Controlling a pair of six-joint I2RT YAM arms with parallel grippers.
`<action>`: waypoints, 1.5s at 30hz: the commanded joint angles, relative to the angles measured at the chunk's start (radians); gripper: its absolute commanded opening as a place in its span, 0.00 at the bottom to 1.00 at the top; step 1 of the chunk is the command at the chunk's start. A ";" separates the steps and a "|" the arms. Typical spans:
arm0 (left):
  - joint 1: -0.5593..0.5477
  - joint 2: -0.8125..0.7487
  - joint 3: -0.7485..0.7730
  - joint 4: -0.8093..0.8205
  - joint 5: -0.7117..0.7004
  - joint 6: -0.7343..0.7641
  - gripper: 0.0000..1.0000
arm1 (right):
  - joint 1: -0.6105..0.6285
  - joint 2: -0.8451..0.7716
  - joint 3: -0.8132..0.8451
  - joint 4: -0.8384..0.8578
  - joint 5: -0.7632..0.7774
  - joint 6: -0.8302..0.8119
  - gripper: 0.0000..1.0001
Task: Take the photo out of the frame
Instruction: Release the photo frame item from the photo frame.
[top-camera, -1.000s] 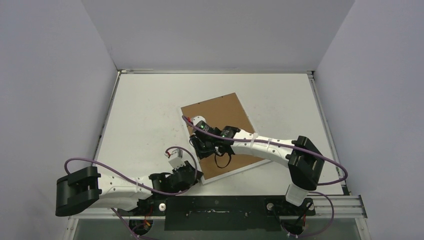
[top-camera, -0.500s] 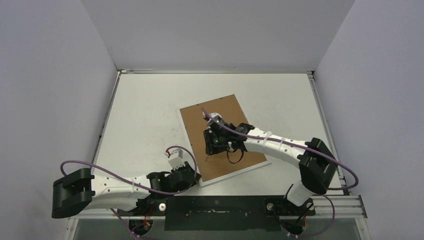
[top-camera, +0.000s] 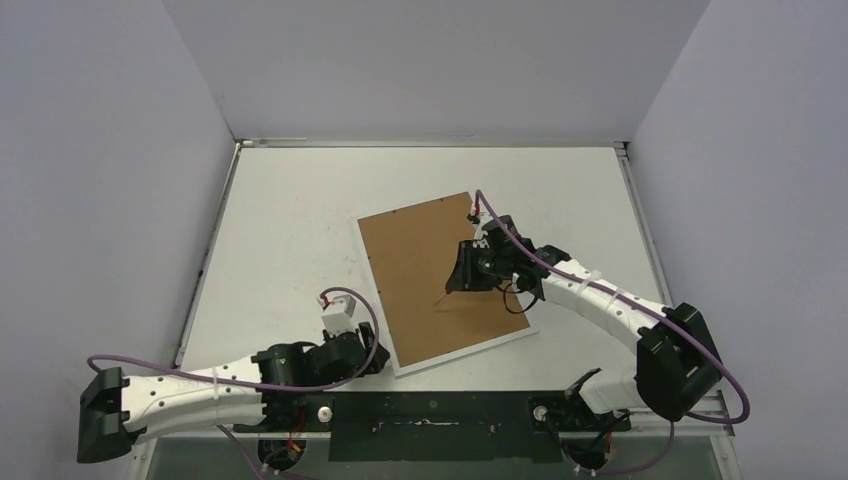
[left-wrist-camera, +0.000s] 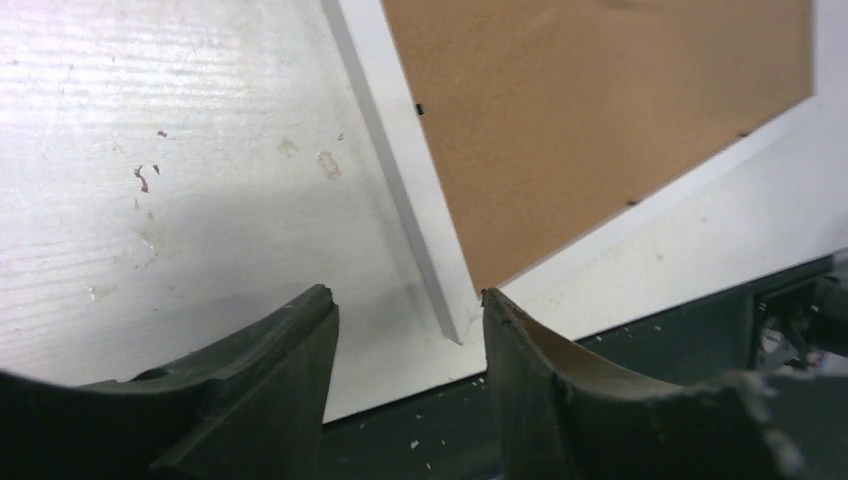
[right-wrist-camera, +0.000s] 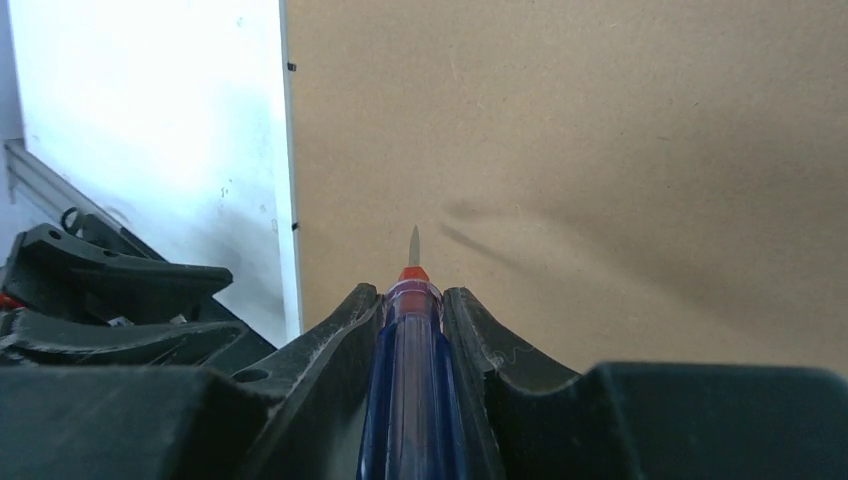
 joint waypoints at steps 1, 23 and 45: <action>0.107 -0.082 0.108 -0.063 0.068 0.193 0.55 | -0.043 -0.031 -0.041 0.185 -0.141 0.037 0.00; 1.166 0.768 0.721 0.205 0.821 0.660 0.70 | -0.026 0.027 -0.061 0.227 -0.147 0.095 0.00; 1.008 1.257 1.110 -0.017 0.365 0.716 0.59 | 0.041 0.066 0.005 0.165 -0.106 0.067 0.00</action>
